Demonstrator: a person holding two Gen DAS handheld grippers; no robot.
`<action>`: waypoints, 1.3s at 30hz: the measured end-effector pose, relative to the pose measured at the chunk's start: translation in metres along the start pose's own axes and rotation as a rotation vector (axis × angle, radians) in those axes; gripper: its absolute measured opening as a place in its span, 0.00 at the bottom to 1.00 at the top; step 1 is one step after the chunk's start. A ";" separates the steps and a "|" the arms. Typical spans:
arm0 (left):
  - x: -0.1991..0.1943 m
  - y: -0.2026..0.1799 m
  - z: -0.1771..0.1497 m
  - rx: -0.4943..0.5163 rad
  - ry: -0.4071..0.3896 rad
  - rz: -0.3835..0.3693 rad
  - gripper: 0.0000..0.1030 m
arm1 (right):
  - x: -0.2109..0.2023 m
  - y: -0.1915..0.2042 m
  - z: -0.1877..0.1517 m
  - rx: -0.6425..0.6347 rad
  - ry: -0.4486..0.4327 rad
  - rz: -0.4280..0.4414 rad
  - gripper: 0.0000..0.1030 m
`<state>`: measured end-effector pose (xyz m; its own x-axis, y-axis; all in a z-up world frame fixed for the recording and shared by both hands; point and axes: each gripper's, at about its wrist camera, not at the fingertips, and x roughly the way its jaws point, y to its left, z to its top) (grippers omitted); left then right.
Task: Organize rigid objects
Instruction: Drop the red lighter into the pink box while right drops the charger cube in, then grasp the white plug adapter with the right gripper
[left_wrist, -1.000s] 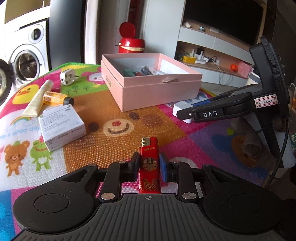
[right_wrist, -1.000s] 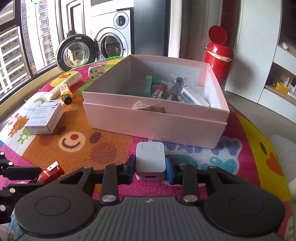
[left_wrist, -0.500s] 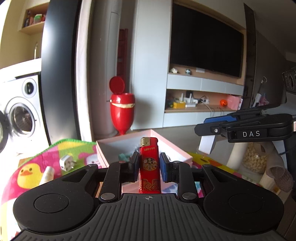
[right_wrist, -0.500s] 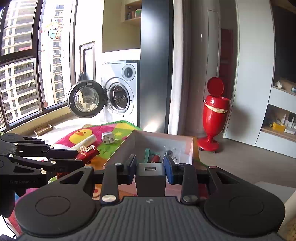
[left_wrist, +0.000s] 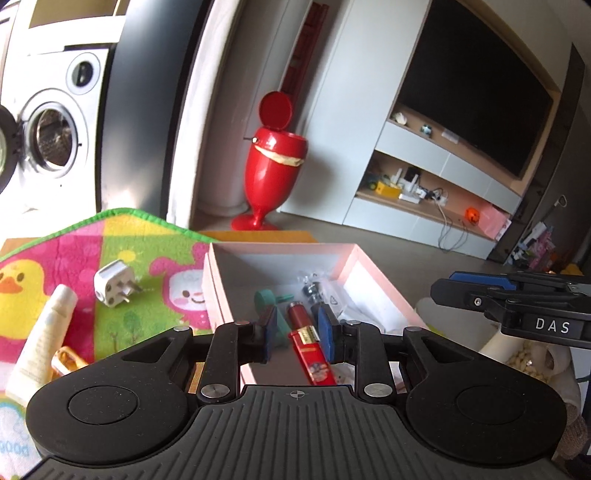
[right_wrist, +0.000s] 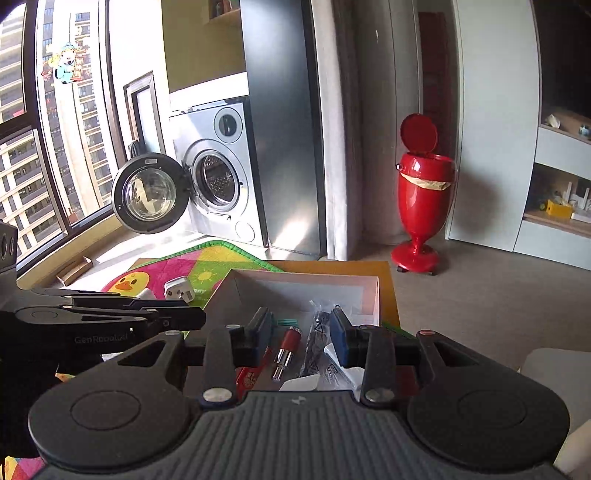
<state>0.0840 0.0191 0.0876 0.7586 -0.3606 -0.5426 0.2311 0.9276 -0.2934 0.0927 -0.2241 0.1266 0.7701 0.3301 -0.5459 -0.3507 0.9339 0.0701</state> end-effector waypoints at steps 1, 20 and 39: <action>-0.005 0.007 -0.008 -0.013 -0.001 0.022 0.26 | 0.003 0.003 -0.006 -0.022 0.014 -0.017 0.35; -0.103 0.117 -0.075 -0.162 -0.093 0.261 0.26 | 0.192 0.171 0.061 -0.075 0.340 0.169 0.60; -0.099 0.147 -0.087 -0.296 -0.040 0.234 0.26 | 0.136 0.191 0.022 -0.212 0.305 0.267 0.46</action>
<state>-0.0098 0.1832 0.0300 0.7943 -0.1333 -0.5927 -0.1323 0.9143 -0.3829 0.1421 0.0026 0.0846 0.4570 0.4702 -0.7550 -0.6416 0.7621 0.0863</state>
